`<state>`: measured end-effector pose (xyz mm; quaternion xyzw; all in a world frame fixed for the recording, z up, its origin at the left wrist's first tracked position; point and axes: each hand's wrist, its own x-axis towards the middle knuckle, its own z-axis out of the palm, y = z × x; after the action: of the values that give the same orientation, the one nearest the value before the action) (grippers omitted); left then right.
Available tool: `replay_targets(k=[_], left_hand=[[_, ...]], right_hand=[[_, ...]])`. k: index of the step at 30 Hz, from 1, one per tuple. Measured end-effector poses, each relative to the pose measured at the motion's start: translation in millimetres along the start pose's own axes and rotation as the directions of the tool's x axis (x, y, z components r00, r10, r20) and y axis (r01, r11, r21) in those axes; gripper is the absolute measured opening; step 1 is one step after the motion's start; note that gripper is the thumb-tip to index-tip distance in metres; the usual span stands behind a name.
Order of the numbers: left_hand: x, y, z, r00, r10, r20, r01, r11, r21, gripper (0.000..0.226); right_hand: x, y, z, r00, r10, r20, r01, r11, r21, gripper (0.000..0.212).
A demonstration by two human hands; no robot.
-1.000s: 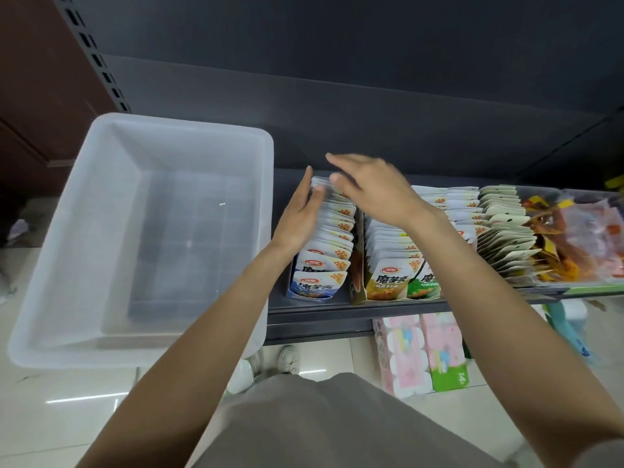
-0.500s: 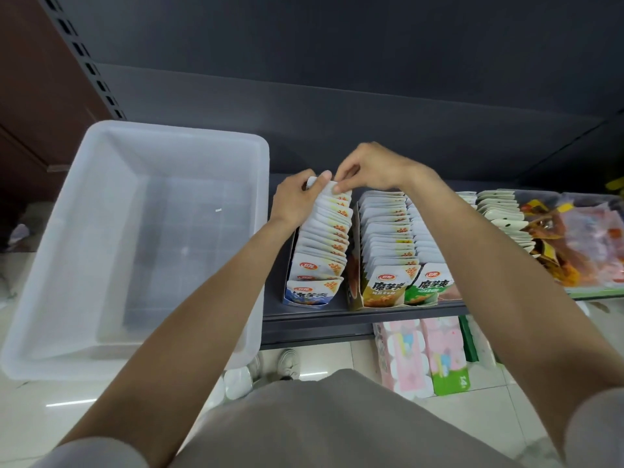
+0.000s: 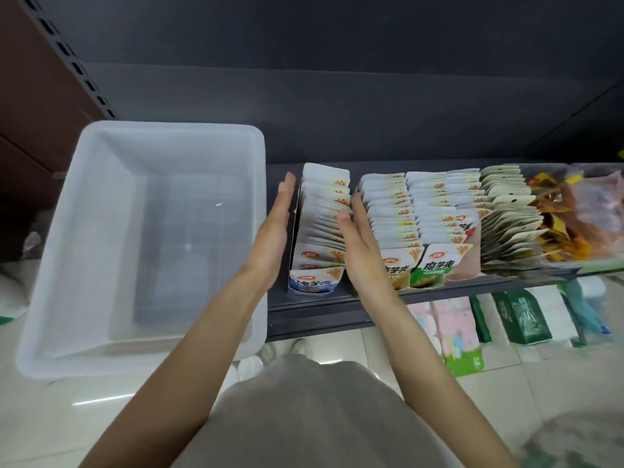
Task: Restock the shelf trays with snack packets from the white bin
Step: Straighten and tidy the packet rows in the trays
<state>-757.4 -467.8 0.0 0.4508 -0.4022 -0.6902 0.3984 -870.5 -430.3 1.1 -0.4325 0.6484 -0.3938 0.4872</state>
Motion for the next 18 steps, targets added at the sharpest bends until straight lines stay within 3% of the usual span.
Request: replay_targets(k=[5,10,14,18], left_hand=[[6,-9,3,0.997,-0.061,0.047,0.061,0.998,-0.004,0.037],[4,-9,5,0.999,-0.052,0.018,0.051,0.998,0.041,0.034],[2,-11,5,0.999,-0.046,0.021,0.047,0.998,-0.038,0.037],[-12,-22,1,0.999,-0.025,-0.026,0.023,0.995,-0.099,0.036]], right_hand=[[23,10,11,0.999,0.016,0.046,-0.024,0.984,0.177,0.065],[24,14,13,0.997,-0.030,0.076,0.013,0.977,0.213,0.071],[16,16,5,0.996,-0.042,0.083,0.019,0.965,0.262,0.081],[-20,29,-8,0.990,-0.078,0.117,0.053,0.978,0.203,0.071]])
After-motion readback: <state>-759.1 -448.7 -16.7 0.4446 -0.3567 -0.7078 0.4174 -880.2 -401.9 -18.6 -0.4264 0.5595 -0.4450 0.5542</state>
